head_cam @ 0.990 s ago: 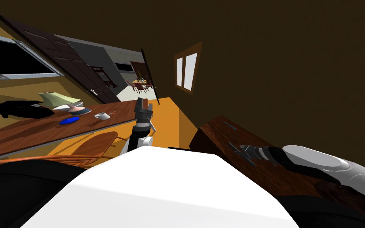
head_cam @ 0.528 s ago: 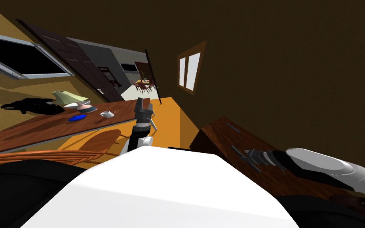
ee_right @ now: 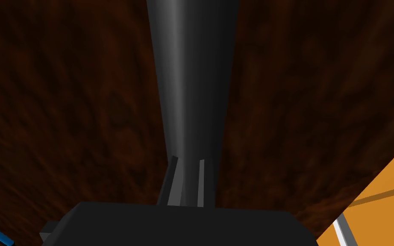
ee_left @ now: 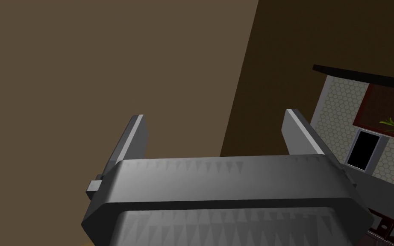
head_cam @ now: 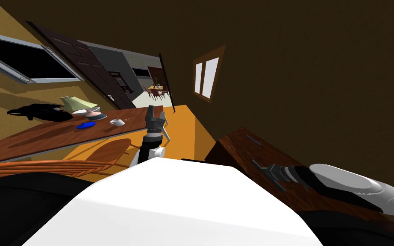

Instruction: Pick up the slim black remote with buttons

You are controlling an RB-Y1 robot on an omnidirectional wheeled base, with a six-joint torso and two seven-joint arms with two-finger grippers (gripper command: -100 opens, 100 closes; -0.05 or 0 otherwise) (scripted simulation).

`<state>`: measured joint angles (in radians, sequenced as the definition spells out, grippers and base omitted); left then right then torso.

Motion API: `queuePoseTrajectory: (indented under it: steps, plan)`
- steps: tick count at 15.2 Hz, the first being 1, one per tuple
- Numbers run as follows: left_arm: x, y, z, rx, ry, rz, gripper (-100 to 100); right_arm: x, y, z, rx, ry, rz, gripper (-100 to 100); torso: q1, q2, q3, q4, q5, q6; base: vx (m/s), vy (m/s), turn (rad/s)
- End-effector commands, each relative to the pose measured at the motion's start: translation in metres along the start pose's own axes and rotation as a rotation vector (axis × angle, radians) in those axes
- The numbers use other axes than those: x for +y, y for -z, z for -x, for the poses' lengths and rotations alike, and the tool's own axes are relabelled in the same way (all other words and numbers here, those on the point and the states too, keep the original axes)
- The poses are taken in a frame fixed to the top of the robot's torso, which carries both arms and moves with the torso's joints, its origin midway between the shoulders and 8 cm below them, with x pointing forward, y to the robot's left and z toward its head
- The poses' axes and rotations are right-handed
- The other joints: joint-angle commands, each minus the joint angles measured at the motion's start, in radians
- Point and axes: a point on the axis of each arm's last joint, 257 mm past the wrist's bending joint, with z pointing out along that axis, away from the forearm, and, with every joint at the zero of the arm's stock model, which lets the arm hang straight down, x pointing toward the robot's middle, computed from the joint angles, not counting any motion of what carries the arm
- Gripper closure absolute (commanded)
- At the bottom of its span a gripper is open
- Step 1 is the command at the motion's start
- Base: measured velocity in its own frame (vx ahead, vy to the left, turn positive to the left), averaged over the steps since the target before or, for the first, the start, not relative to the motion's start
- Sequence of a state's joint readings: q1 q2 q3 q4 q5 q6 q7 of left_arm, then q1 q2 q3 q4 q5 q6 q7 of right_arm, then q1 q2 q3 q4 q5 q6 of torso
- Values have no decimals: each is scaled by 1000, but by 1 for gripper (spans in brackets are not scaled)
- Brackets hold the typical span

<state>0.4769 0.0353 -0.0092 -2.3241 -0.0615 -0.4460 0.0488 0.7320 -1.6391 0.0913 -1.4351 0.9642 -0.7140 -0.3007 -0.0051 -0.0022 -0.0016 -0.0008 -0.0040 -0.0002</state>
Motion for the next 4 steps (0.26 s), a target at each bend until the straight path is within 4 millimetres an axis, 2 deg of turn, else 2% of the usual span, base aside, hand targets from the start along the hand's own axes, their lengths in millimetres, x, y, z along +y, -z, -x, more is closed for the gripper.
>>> queuePoseTrajectory:
  steps: [1, 2, 3, 4]
  plan:
    - [0, 0, 0, 0, 0, 0, 0, 0, 0, 0, 0, 0, 0, 100, 0, 0, 0, 0, 0, 0, -2, 6, 0]
    - [0, 0, 0, 0, 0, 0, 0, -4, 7, 11, 0, 11, -1, 100, -1, 0, 0, 0, 0, 0, -19, 1, -96]
    - [0, 0, 0, 0, 0, 0, 0, -5, 9, 14, 0, 14, 0, 100, -2, 0, 0, 0, 0, 1, -41, -12, -137]
    - [0, 0, 0, 0, 0, 0, 0, -3, 5, 9, 0, 11, -1, 100, -2, 1, 1, 0, 0, 1, -27, -11, -46]
